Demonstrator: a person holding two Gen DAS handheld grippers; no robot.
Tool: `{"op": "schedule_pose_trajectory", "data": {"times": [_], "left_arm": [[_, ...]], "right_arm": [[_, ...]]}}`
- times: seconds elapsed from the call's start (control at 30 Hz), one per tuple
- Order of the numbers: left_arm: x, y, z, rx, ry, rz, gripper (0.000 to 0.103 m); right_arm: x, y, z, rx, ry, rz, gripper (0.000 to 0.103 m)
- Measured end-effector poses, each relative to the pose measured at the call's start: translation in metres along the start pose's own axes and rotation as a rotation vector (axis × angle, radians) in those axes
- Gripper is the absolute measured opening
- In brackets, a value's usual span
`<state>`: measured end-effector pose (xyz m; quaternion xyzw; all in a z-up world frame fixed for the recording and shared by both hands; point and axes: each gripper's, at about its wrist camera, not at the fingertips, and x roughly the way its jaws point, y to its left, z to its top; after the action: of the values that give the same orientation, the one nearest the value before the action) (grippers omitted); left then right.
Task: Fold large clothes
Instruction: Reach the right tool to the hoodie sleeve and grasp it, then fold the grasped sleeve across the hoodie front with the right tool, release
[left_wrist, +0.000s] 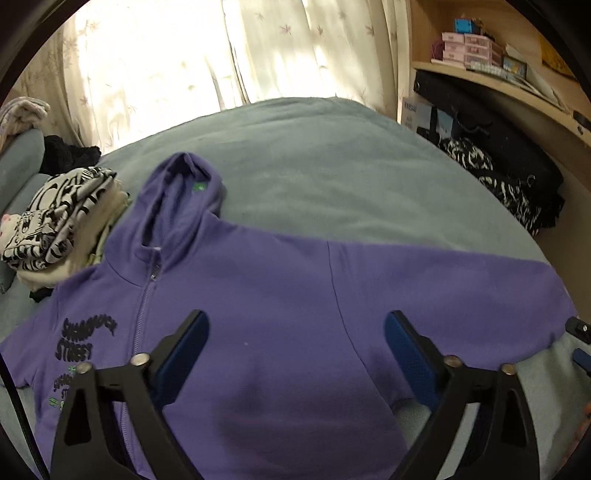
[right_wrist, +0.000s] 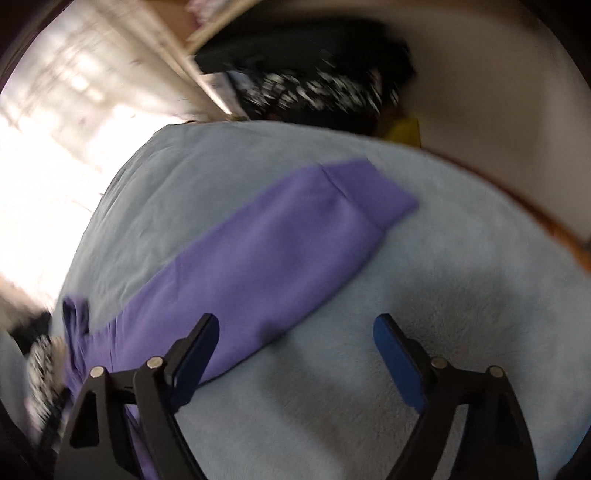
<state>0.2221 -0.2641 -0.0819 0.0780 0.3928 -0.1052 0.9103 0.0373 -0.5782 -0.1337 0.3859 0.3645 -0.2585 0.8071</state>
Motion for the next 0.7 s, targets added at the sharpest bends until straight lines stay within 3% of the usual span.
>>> {"op": "schedule_pose_trajectory", "data": {"times": [0.17, 0.27, 0.33, 0.4, 0.5, 0.7], "left_arm": [[0.004, -0.003, -0.005, -0.016, 0.006, -0.01, 0.088], [0.004, 0.004, -0.004, -0.041, 0.025, -0.01, 0.082], [0.003, 0.011, -0.004, -0.056, 0.047, -0.017, 0.076], [0.002, 0.023, -0.004, -0.078, 0.069, -0.012, 0.075], [-0.007, 0.042, -0.006, -0.094, 0.067, -0.008, 0.074], [-0.028, 0.094, -0.006, -0.144, 0.046, 0.021, 0.074]], "right_arm": [[0.018, -0.017, 0.01, 0.105, 0.008, 0.032, 0.08], [0.028, -0.015, 0.02, 0.141, 0.014, 0.026, 0.051], [0.035, -0.015, 0.027, 0.161, 0.025, 0.023, 0.023], [0.037, -0.007, 0.031, 0.15, 0.018, 0.023, 0.013], [0.019, 0.017, 0.033, 0.068, -0.056, 0.015, 0.01], [-0.045, 0.121, 0.012, -0.2, -0.203, 0.142, 0.009]]}}
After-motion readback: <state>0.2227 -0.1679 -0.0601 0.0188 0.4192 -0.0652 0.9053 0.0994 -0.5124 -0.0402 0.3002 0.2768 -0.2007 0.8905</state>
